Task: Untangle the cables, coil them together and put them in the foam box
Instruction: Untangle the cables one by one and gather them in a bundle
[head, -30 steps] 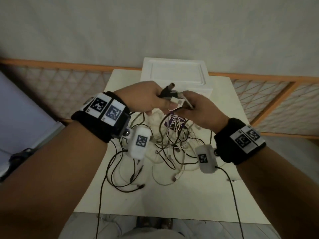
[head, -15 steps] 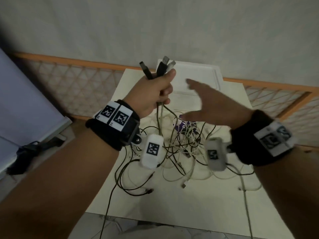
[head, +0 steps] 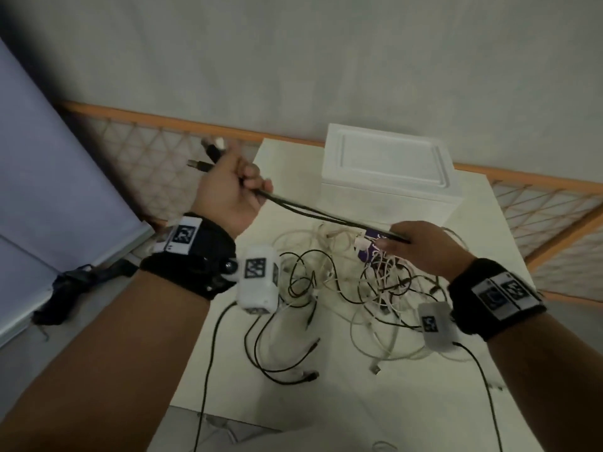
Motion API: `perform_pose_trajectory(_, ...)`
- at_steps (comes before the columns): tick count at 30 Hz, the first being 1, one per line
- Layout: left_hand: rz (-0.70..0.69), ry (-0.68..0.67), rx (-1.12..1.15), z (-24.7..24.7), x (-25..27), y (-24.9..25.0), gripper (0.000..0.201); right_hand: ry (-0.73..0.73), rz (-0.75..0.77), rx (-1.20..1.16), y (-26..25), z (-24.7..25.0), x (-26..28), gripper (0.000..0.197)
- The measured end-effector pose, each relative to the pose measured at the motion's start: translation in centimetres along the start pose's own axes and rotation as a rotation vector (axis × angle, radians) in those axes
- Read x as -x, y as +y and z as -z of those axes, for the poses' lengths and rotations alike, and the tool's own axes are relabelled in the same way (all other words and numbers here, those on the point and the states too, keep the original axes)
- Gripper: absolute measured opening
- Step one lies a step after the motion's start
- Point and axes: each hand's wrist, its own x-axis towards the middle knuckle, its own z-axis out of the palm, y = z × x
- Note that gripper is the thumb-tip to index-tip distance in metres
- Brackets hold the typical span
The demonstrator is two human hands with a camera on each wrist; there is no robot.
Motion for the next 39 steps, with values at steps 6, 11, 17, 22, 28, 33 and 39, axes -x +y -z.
perform_pose_trajectory(6,0.056,-0.11,-0.319,0.7,0.8,-6.0,0.03,-0.103,0.062,-0.068,-3.6,0.7,-1.8,0.068)
perform_pose_trajectory(11,0.0,-0.188,-0.681,0.5,2.0,-8.7,0.025,-0.024,0.387,-0.456,-12.2,0.5,-2.3,0.065)
perform_pose_trajectory(17,0.021,-0.237,-0.738,0.8,2.4,-7.9,0.032,0.117,0.561,-0.143,-13.4,-0.9,-3.0,0.03)
perform_pose_trajectory(22,0.08,-0.364,-0.739,0.8,2.4,-7.7,0.028,0.082,0.528,-0.436,-12.8,-0.9,-2.8,0.027)
perform_pose_trajectory(28,0.001,-0.321,-0.342,0.2,2.3,-8.2,0.013,0.17,0.397,-0.638,-12.7,-1.2,-2.3,0.059)
perform_pose_trajectory(33,-0.092,-0.242,-0.405,-0.1,2.1,-9.4,0.034,0.013,0.268,-0.782,-11.8,-2.8,-1.2,0.061)
perform_pose_trajectory(39,-0.264,-0.178,-0.677,1.1,2.7,-9.8,0.034,-0.243,0.242,-0.804,-10.4,-3.2,-0.6,0.026)
